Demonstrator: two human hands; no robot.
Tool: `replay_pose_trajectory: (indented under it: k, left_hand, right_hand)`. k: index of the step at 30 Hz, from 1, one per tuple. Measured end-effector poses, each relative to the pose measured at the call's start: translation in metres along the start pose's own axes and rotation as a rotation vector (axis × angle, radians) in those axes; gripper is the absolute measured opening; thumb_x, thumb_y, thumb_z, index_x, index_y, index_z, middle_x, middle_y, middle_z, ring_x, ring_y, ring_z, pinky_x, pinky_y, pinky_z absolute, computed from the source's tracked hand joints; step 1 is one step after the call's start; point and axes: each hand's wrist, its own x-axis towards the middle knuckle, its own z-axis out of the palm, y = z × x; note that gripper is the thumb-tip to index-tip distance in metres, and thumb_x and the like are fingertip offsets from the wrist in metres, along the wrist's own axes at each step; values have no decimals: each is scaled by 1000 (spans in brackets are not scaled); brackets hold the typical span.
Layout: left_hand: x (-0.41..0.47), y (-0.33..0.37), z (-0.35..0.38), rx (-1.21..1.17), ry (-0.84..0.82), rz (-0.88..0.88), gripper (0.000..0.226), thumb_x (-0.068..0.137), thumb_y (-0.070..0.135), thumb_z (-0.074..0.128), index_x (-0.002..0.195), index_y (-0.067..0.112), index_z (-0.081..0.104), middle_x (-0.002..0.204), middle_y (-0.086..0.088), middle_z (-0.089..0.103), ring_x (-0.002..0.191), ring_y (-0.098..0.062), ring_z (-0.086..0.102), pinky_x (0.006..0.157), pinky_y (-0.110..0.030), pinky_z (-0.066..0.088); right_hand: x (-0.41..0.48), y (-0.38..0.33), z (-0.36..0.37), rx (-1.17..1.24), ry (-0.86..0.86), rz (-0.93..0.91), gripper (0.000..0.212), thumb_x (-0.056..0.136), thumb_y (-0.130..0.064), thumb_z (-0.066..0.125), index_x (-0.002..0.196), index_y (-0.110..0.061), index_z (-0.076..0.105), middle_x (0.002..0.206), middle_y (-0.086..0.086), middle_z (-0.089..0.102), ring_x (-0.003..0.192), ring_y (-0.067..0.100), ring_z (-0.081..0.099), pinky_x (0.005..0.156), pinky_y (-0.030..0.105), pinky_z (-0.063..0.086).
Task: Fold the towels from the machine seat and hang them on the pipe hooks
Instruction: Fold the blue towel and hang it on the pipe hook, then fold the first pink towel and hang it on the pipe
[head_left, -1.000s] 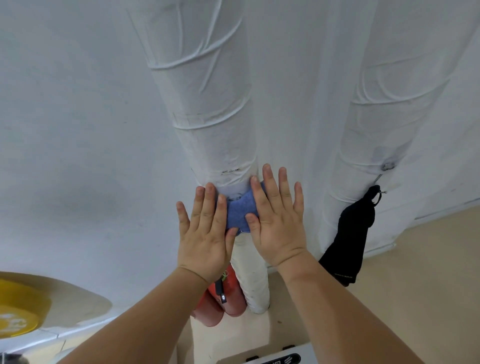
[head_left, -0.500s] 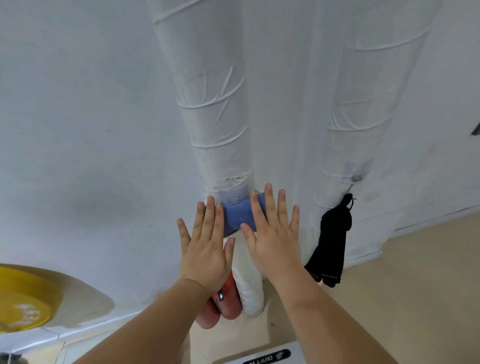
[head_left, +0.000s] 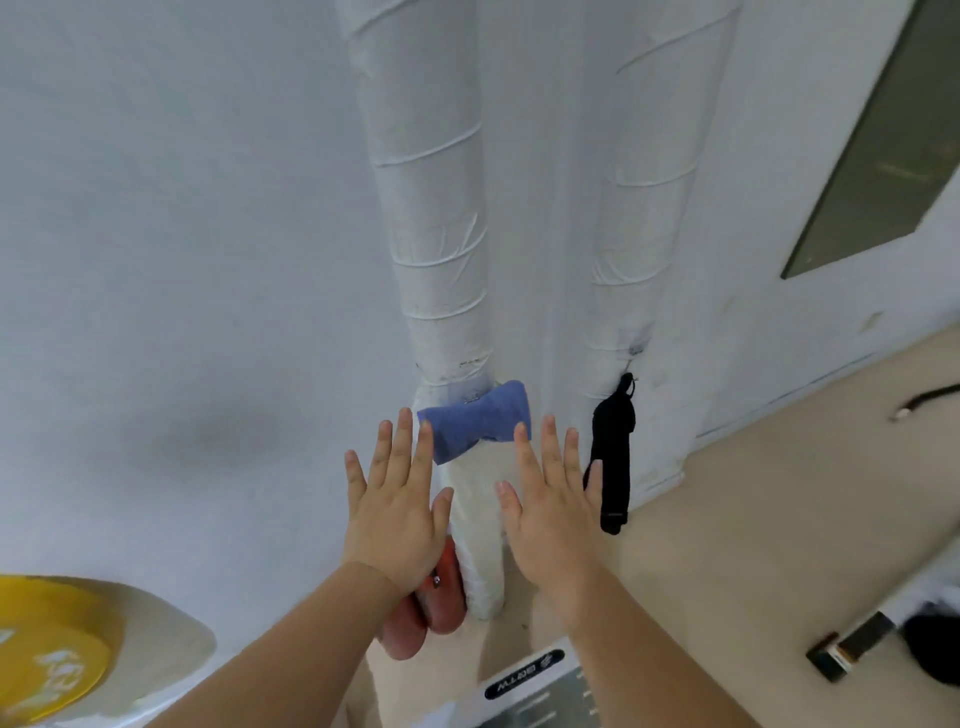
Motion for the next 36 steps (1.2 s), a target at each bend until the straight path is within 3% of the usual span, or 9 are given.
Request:
replay_pose_trajectory:
  k: [3, 7, 9, 12, 15, 19, 27, 33, 36]
  left_hand:
    - [-24, -5, -23, -7, -94, 129, 77, 91, 61, 1, 158, 27, -17, 164, -1, -29, 155, -26, -19, 123, -56, -12]
    - [-62, -13, -46, -44, -150, 307, 82, 88, 65, -1, 160, 26, -8, 167, -5, -21, 156, -29, -12, 121, -56, -11]
    - [-85, -17, -50, -98, -178, 377, 80, 92, 65, 9, 162, 25, 3, 170, -8, -8, 157, -32, -4, 122, -58, -5]
    - [-125, -16, -53, -130, -201, 492, 75, 93, 58, 30, 159, 22, 24, 169, -14, 10, 155, -38, 12, 120, -64, 12]
    - [-171, -4, -60, -211, -270, 562, 73, 96, 56, 39, 160, 25, 21, 169, -12, 8, 155, -37, 9, 122, -62, 10]
    - [-235, 32, -65, -255, -404, 691, 78, 97, 54, 49, 160, 31, 11, 170, -8, -2, 156, -32, 4, 124, -56, 7]
    - [-368, 131, -61, -196, -520, 933, 78, 93, 57, 54, 158, 30, 20, 168, -8, 9, 152, -31, 21, 121, -49, 24]
    - [-488, 220, -53, -141, -663, 999, 75, 95, 55, 49, 159, 33, 16, 170, -5, 8, 153, -31, 18, 124, -49, 18]
    - [-542, 252, -47, -105, -738, 1016, 70, 96, 55, 47, 158, 33, 21, 166, -3, 21, 151, -29, 24, 123, -46, 20]
  right_hand:
    - [-38, -14, -24, -62, -32, 60, 72, 93, -62, -2, 159, -36, -9, 167, -1, -19, 155, 25, -17, 124, 58, -1]
    - [-106, -35, -45, -60, 29, 193, 68, 94, -61, 8, 159, -41, -2, 168, -5, -16, 155, 21, -17, 124, 57, 0]
    - [-145, -48, -53, -40, 39, 282, 68, 95, -61, 9, 160, -40, 3, 169, -4, -13, 156, 22, -13, 122, 57, -2]
    - [-206, -62, -67, -106, -54, 387, 68, 94, -61, 0, 158, -41, -6, 168, -1, -19, 155, 25, -14, 123, 59, -1]
    - [-273, -62, -84, -137, -106, 480, 61, 101, -59, 10, 158, -42, -7, 168, -2, -21, 155, 25, -17, 123, 55, -7]
    - [-366, -46, -106, -198, -124, 645, 68, 93, -64, 3, 158, -42, -1, 168, -1, -17, 156, 25, -14, 123, 54, -6]
    - [-563, 0, -130, -172, -124, 941, 61, 104, -55, 25, 159, -41, 2, 167, -2, -20, 154, 24, -18, 124, 55, -5]
    - [-710, 55, -144, -65, -176, 1070, 62, 103, -52, 30, 159, -39, 7, 169, 0, -13, 156, 26, -10, 124, 56, 2]
    - [-767, 82, -147, -20, -237, 1113, 62, 102, -55, 31, 158, -38, 9, 170, -2, -8, 156, 27, -6, 122, 56, 5]
